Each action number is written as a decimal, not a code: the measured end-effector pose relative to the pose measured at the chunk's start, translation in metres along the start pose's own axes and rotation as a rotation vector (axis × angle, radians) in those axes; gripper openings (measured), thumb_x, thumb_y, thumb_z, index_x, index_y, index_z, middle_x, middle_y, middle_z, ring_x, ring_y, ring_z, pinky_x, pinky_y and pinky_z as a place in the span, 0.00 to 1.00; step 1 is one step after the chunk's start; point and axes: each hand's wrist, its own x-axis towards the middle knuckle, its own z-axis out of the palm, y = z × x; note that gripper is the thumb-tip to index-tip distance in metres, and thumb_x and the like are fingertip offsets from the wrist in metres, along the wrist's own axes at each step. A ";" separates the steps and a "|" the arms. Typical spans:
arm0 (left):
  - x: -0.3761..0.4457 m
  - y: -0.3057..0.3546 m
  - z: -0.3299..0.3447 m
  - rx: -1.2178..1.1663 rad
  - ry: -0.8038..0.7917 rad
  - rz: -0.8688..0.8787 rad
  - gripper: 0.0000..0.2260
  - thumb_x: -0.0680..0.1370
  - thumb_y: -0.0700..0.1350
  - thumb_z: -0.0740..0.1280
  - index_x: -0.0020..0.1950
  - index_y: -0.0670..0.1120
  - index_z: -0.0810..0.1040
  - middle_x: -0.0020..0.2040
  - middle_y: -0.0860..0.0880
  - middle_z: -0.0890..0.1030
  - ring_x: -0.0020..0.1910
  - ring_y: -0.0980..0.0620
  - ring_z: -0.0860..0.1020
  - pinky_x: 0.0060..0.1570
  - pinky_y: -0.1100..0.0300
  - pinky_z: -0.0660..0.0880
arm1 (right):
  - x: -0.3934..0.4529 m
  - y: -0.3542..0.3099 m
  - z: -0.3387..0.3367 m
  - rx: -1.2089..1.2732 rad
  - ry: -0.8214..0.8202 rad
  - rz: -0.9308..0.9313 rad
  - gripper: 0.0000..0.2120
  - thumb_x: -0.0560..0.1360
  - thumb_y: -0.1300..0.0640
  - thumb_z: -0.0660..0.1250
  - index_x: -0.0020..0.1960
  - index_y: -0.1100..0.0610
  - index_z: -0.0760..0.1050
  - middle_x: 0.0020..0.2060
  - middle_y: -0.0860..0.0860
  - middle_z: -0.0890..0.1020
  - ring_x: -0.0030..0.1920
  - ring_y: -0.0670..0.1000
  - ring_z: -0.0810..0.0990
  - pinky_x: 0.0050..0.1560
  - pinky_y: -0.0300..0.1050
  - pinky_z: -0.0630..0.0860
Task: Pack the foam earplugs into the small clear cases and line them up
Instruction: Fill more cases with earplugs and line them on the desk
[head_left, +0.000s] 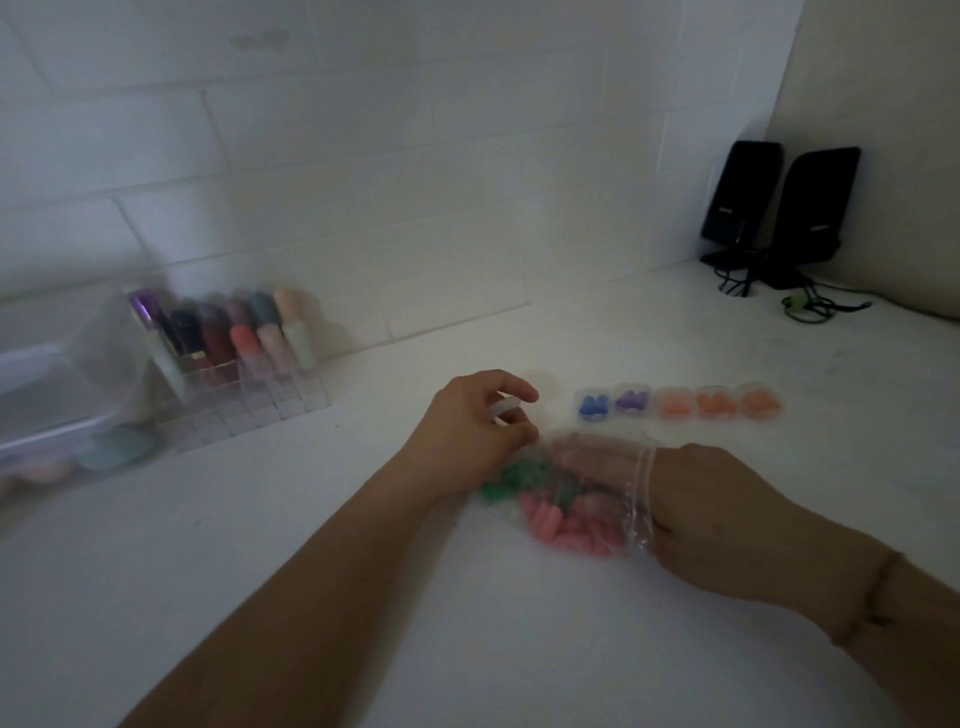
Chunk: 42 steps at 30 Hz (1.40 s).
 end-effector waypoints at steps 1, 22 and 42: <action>-0.001 0.001 0.000 -0.031 -0.005 0.001 0.10 0.73 0.36 0.69 0.50 0.48 0.80 0.37 0.53 0.84 0.33 0.57 0.79 0.33 0.64 0.75 | 0.000 0.000 0.001 0.007 -0.027 -0.002 0.19 0.77 0.46 0.58 0.64 0.48 0.77 0.56 0.43 0.82 0.54 0.45 0.73 0.54 0.13 0.50; -0.002 -0.002 0.002 -0.478 -0.133 -0.065 0.10 0.79 0.32 0.60 0.50 0.44 0.78 0.34 0.49 0.75 0.31 0.54 0.70 0.33 0.63 0.66 | 0.004 0.002 0.017 -0.110 -0.099 0.065 0.26 0.68 0.52 0.70 0.66 0.47 0.71 0.51 0.49 0.83 0.40 0.51 0.85 0.34 0.41 0.79; -0.004 0.003 0.001 -0.381 -0.175 -0.037 0.13 0.79 0.32 0.60 0.46 0.44 0.82 0.36 0.44 0.75 0.33 0.54 0.72 0.36 0.65 0.69 | 0.004 0.012 0.029 -0.213 -0.118 0.031 0.28 0.73 0.44 0.63 0.72 0.47 0.63 0.58 0.49 0.80 0.51 0.54 0.83 0.45 0.44 0.78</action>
